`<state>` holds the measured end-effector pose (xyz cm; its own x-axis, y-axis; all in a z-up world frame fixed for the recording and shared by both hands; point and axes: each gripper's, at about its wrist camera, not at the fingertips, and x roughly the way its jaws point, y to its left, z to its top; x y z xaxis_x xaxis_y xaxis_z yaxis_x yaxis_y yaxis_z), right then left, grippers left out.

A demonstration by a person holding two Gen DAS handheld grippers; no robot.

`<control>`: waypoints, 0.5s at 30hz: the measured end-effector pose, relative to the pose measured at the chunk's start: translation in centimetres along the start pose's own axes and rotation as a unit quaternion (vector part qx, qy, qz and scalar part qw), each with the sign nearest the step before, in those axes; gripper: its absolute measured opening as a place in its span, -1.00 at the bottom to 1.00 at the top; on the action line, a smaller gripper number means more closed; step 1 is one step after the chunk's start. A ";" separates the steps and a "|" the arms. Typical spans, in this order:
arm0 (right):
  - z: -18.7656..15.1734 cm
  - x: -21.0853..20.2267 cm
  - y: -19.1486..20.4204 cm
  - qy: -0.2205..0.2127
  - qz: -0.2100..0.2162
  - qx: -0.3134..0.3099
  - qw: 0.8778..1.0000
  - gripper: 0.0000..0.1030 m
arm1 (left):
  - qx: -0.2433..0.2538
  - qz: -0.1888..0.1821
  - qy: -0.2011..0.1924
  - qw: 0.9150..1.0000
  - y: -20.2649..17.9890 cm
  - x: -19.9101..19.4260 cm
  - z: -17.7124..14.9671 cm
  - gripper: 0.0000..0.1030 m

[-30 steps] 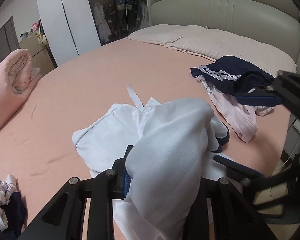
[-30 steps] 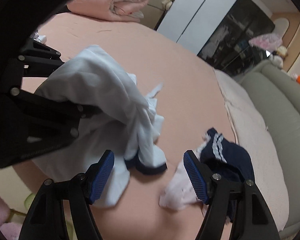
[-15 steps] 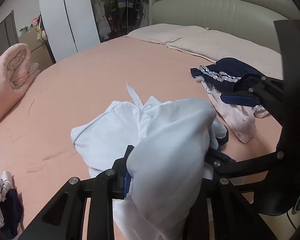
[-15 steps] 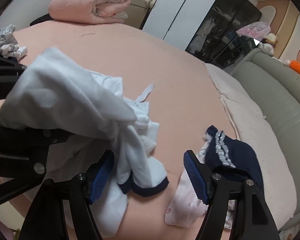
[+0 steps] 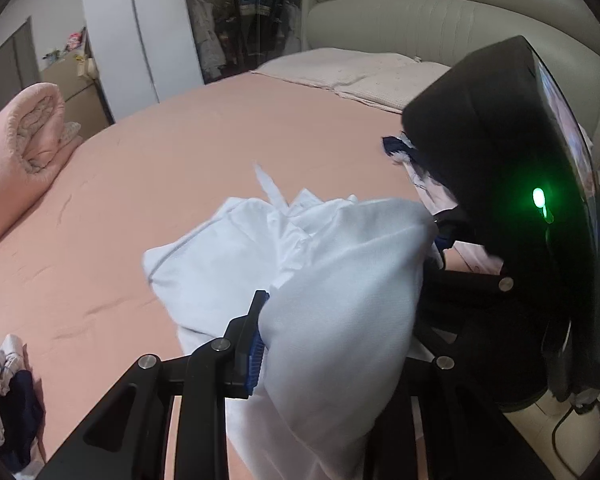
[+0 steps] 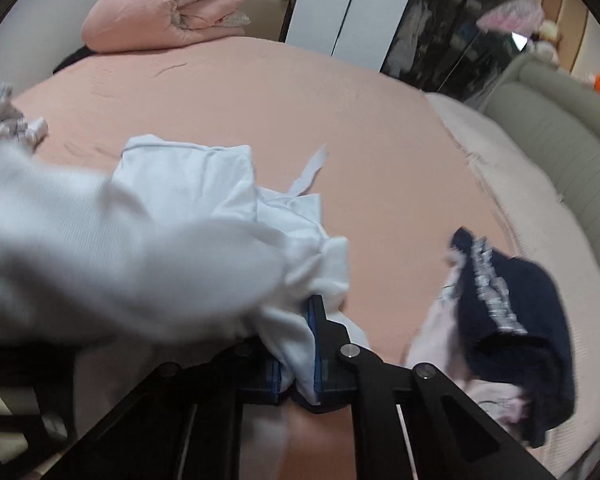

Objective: Fold clothes

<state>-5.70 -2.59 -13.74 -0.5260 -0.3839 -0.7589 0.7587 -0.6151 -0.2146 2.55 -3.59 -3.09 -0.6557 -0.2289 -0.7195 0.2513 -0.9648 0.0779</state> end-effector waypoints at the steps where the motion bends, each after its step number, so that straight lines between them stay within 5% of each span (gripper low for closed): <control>1: 0.1 -0.1 -0.1 -0.004 0.007 0.009 1.000 -0.83 | -0.010 -0.006 0.000 1.000 0.3 -0.1 -0.1 -0.54; 10: 2.1 -1.4 -2.4 -0.031 0.078 0.139 0.987 -0.83 | -0.062 -0.018 -0.004 0.998 1.9 -0.5 -0.7 -0.54; 13: 2.2 -0.8 -3.3 -0.028 0.120 0.211 0.970 -0.83 | -0.071 -0.022 -0.008 0.997 2.1 -0.8 -0.7 -0.54; 15: 1.7 0.0 -4.3 -0.018 0.158 0.283 0.946 -0.86 | -0.076 -0.028 -0.013 0.997 2.1 -1.1 -0.7 -0.54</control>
<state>-9.57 -1.09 -11.76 -0.3283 -0.6268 -0.7066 0.5588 -0.7320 0.3897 4.23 -5.25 -2.62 -0.6891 -0.1798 -0.7020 0.3168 -0.9460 -0.0687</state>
